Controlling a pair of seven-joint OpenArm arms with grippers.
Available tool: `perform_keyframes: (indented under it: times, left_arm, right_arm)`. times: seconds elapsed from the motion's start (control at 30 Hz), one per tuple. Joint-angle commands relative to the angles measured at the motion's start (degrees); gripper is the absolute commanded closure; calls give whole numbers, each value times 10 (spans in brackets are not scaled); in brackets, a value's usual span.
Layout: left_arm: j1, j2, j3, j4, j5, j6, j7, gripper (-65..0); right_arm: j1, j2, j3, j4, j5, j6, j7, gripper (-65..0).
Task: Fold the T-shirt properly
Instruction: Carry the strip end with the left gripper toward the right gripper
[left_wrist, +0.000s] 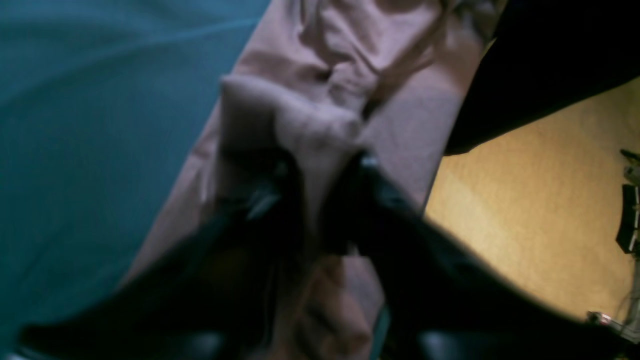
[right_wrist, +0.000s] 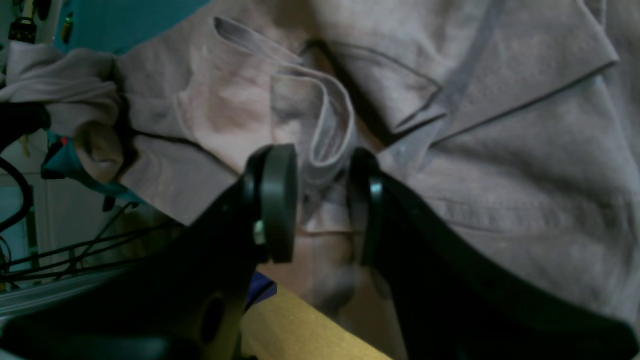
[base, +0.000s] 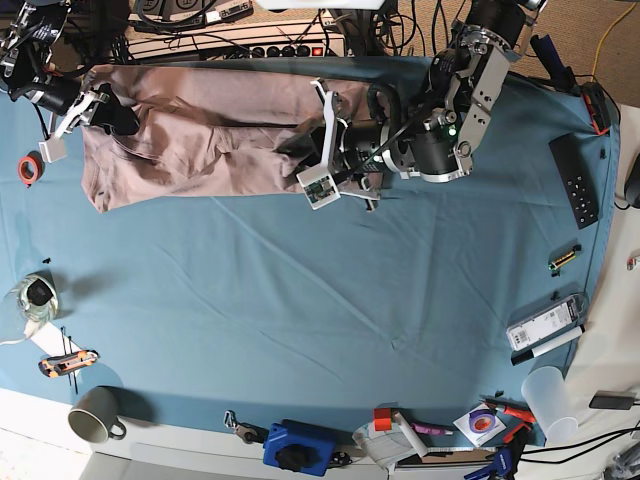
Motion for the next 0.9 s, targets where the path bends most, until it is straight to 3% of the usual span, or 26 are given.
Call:
perform_keyframes:
  times: [0.0, 0.03, 0.1, 0.27, 0.37, 0.53, 0.7, 0.87]
  left_arm:
    - [-8, 7, -1, 9, -10, 7, -21, -282]
    - [-8, 9, -1, 9, -2, 26, -25, -338]
    - [-8, 11, -1, 9, 12, 61, -26, -382]
    - [-8, 10, -9, 22, 20, 74, 13, -371]
    - [-8, 10, -26, 35, 21, 106, 31, -258]
    - [1, 10, -45, 35, 21, 108, 57, 0]
    - [22, 10, -68, 39, 20, 108, 94, 0]
    - [56, 8, -109, 57, -4, 107, 97, 0]
  right_arm:
    - [2, 14, 7, 9, 14, 1, 9, -186]
    - [2, 14, 7, 9, 14, 1, 9, -186]
    - [2, 14, 7, 9, 14, 1, 9, -186]
    - [5, 14, 7, 9, 14, 1, 9, -186]
    - [15, 14, 7, 9, 14, 1, 9, -186]
    - [35, 15, 7, 9, 12, 1, 9, -186]
    - [50, 15, 16, 9, 12, 1, 9, -186]
    - [64, 15, 74, 9, 16, 1, 9, -186]
